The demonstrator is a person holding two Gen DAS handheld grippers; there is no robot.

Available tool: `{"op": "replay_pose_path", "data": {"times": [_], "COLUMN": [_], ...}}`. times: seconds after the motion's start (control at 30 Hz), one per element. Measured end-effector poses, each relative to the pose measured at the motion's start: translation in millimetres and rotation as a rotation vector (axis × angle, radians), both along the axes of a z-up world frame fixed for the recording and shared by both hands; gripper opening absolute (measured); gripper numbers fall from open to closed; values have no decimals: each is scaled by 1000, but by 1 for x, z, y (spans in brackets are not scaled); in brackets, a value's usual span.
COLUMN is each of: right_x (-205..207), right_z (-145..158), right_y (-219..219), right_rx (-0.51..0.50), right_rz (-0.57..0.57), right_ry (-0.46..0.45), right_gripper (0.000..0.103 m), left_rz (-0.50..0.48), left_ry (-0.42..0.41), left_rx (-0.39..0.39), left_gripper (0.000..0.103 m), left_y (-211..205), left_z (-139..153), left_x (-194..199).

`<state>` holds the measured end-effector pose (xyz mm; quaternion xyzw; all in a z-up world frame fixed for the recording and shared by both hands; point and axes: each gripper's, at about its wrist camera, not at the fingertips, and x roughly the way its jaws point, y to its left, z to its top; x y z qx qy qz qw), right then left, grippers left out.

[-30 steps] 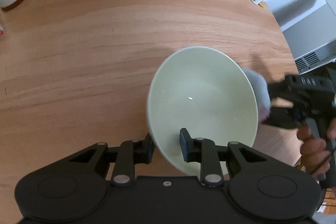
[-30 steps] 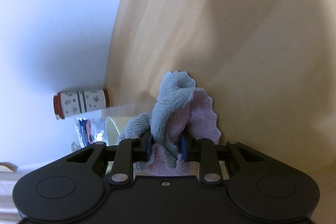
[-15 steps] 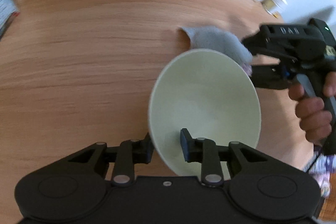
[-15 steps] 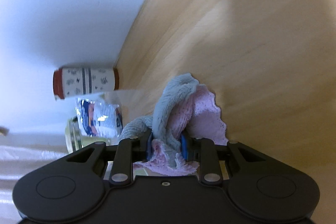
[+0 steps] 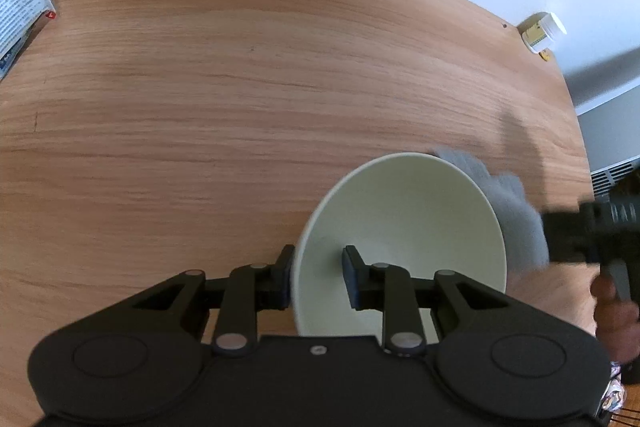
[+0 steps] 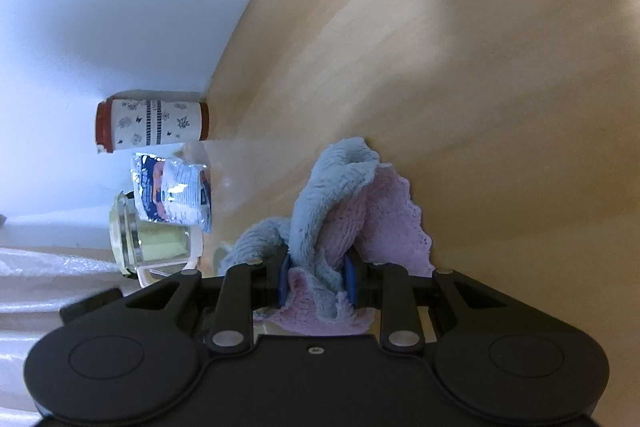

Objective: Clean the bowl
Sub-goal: 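Hold the bowl tilted with the left tool while the right tool wipes its outer side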

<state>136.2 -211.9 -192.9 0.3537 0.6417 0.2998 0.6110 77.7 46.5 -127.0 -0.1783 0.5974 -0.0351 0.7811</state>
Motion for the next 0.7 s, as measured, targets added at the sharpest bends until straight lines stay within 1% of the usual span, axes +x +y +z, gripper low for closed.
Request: {"op": "replay_pose_path", "data": {"times": [0.13,0.2,0.23,0.3,0.37,0.47,0.53,0.6,0.7], "right_x": [-23,-36,-50,-58,-64,-68,-68,-67,-65], "right_z": [10,19,29,34,42,44,43,42,41], "right_y": [-1,8,22,30,47,65,71,79,87], "right_rx": [-52,-100,-124,-131,-138,-188,-207,-220,-220], "right_rz": [114,219,322,370,442,517,539,548,540], "right_ry": [-78,-164,-246,-291,-346,-394,-395,-394,-386], "right_gripper": [31,31,31,31,31,31,31,30,30], "left_rz": [7,12,15,18,21,3,10,22,30], "left_ry": [-2,-2,-2,0,9,11,12,6,2], "left_rx": [4,4,6,11,12,5,-15,-30,-32], "left_gripper": [25,25,25,26,26,25,25,26,26], "left_y": [2,3,2,-1,-3,-12,-15,-16,-16], "left_z": [1,2,2,2,3,4,3,2,2], "left_x": [-2,-3,-3,-2,-4,-11,-15,-18,-19]}}
